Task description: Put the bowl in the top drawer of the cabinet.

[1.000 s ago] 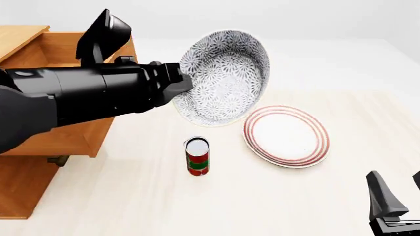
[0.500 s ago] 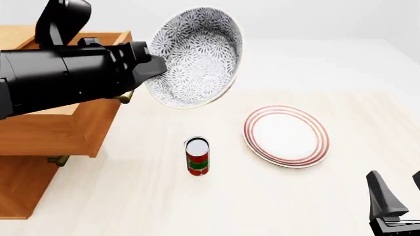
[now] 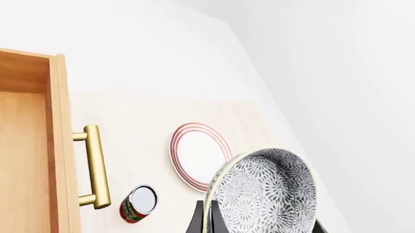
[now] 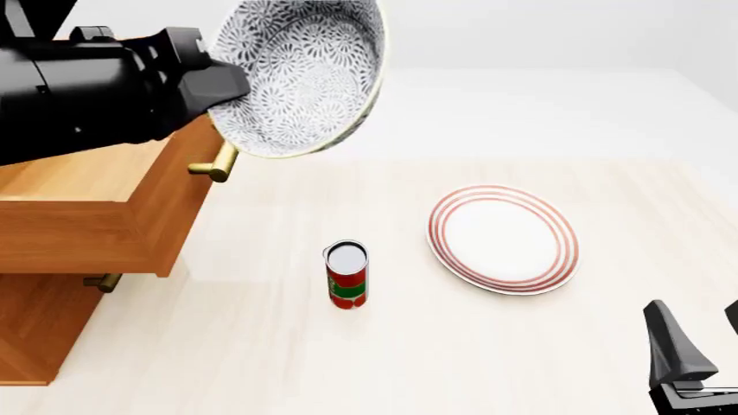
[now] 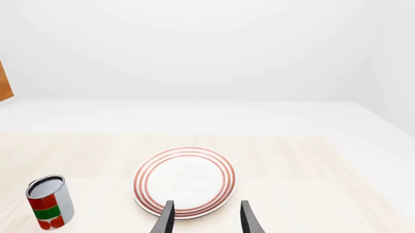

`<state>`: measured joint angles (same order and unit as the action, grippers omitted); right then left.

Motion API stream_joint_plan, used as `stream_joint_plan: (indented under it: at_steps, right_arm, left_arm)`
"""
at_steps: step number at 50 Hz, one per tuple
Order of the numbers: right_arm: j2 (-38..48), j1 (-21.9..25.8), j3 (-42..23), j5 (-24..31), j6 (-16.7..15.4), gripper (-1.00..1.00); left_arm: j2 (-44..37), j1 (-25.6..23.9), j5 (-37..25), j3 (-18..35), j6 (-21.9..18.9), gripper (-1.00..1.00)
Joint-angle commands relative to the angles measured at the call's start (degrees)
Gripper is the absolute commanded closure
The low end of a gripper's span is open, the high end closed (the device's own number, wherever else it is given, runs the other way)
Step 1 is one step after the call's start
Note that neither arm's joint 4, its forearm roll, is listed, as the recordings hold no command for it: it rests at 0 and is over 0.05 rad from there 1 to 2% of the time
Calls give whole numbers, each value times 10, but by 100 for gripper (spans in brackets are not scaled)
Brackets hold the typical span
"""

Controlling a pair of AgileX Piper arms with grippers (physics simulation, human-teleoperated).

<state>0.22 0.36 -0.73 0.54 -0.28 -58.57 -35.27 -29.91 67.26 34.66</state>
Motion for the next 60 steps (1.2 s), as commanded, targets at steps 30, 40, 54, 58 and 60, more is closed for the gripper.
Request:
stream_joint_plan:
  at_steps: [30, 40, 54, 58, 60]
  right_arm:
    - [0, 0, 0, 0, 0, -100]
    - [0, 0, 0, 0, 0, -100]
    - [0, 0, 0, 0, 0, -100]
    - [0, 0, 0, 0, 0, -100]
    - [0, 0, 0, 0, 0, -100]
  left_arm:
    - [56, 89, -63, 46, -12, 100]
    - [68, 116, -71, 43, -11, 100]
    - [75, 151, -66, 33, -10, 100]
    - [74, 159, -64, 32, -9, 100]
    - [74, 164, -65, 32, -9, 100]
